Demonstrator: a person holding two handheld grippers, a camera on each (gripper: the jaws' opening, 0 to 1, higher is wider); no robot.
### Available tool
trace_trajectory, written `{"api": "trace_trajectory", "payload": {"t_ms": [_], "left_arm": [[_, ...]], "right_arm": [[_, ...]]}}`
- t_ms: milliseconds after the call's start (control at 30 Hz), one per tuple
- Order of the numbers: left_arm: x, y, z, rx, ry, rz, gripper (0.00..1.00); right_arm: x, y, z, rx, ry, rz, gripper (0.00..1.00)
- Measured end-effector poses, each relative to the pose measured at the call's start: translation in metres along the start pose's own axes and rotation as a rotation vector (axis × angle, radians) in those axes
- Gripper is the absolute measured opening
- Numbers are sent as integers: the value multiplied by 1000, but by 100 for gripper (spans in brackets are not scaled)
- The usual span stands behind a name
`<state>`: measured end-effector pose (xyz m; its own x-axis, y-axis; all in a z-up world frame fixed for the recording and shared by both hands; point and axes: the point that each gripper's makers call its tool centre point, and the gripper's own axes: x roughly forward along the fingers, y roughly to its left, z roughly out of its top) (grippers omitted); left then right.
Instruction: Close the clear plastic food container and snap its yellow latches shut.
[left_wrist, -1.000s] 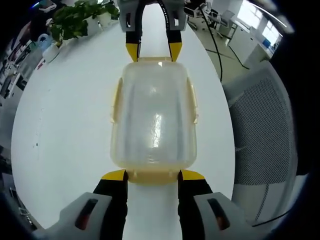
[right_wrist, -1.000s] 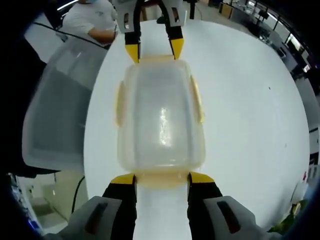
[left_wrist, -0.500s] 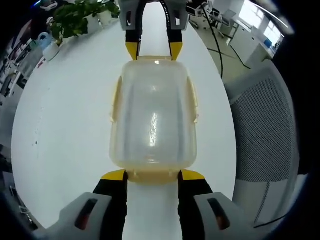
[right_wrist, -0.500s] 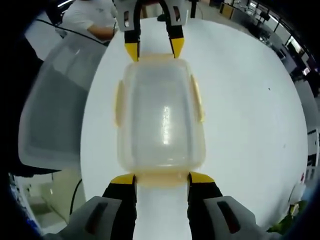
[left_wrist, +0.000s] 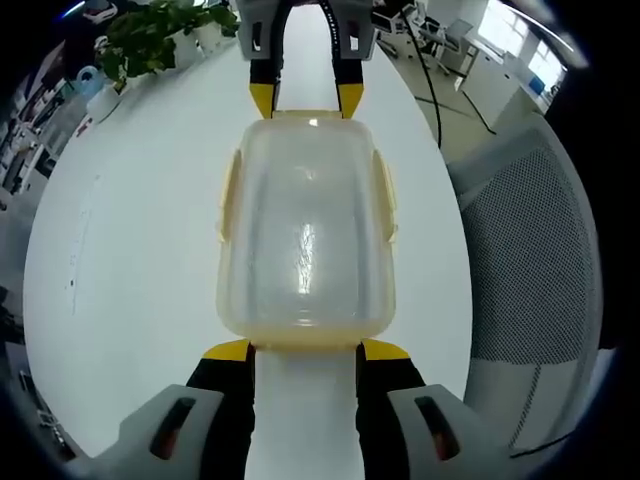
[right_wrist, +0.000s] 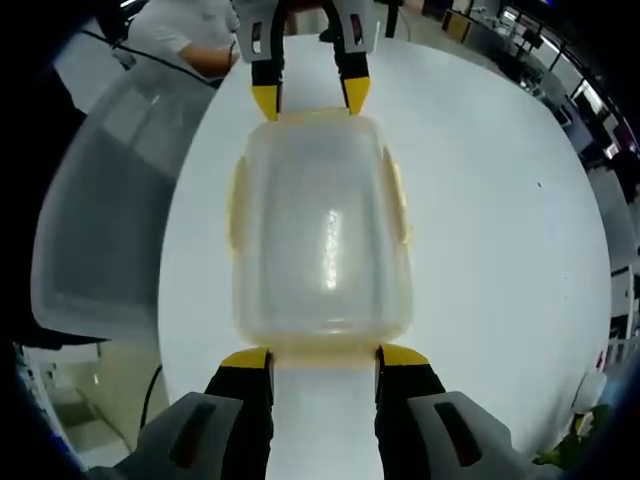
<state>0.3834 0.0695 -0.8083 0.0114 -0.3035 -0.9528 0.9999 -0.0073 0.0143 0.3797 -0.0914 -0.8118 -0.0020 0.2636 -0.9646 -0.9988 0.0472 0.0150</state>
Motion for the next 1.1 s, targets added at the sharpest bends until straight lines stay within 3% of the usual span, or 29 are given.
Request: {"api": "trace_trajectory", "payload": {"t_ms": [233, 500, 600, 800, 1100], "left_arm": [[0, -3, -1, -4, 7, 3, 39], [-2, -6, -2, -8, 8, 13, 40], [-4, -7, -1, -19, 5, 22, 40], [-8, -10, -1, -29, -6, 23, 44], [-10, -9, -7, -46, 8, 33, 42]], "right_arm": [[0, 2, -1, -14, -27, -6, 39], [-7, 4, 0, -30, -103, -13, 40], [-11, 3, 1, -30, -116, -19, 45], [-12, 4, -2, -27, -101, -17, 42], [-11, 8, -1, 4, -80, -7, 44]]}}
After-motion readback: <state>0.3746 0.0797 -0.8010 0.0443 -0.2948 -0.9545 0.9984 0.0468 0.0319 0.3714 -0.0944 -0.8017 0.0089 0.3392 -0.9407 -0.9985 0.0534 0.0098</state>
